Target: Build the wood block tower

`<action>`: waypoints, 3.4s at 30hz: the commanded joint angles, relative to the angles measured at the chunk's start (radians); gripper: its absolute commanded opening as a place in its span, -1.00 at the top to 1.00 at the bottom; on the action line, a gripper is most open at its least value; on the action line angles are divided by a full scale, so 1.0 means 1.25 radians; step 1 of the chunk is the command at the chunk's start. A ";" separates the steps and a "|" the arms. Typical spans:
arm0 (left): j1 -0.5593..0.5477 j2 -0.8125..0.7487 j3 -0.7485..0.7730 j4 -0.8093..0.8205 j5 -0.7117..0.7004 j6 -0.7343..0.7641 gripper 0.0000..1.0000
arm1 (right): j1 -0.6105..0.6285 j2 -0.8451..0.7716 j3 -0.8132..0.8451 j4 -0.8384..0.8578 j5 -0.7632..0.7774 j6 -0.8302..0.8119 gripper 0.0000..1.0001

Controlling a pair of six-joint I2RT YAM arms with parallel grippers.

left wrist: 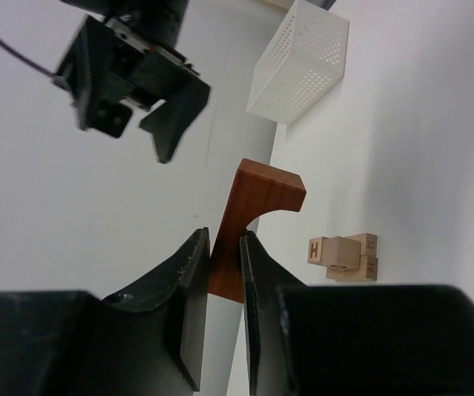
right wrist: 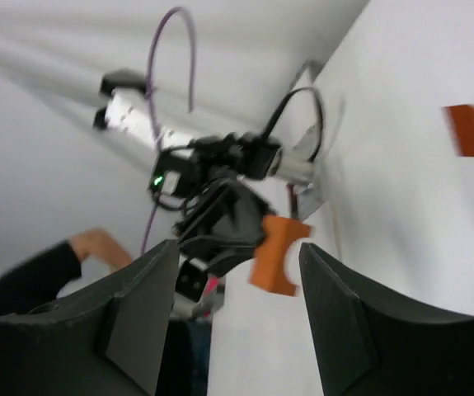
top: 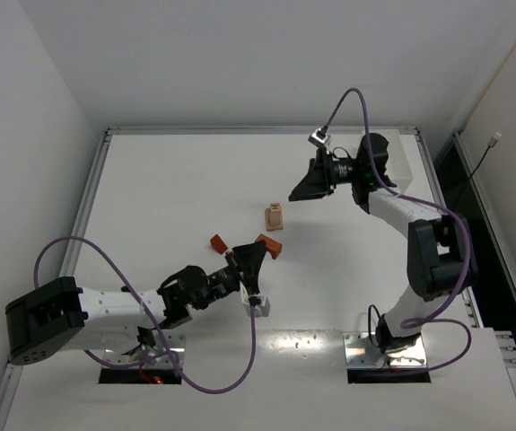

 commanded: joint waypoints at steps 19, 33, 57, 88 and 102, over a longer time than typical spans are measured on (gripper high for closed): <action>0.001 0.049 0.044 0.069 0.022 -0.017 1.00 | 0.168 -0.220 0.326 -1.446 0.629 -1.363 -0.10; 0.001 0.073 0.052 0.099 0.007 -0.010 1.00 | 0.303 -0.234 0.341 -1.470 0.659 -1.471 -0.14; -0.006 0.229 0.097 0.254 -0.080 0.063 1.00 | 0.325 -0.151 0.351 -1.418 0.672 -1.322 -0.08; -0.006 0.198 0.112 0.271 -0.065 0.079 1.00 | 0.340 -0.136 0.314 -1.379 0.791 -1.341 -0.07; -0.006 0.198 0.112 0.271 -0.058 0.079 1.00 | 0.340 -0.136 0.307 -1.372 0.799 -1.333 0.56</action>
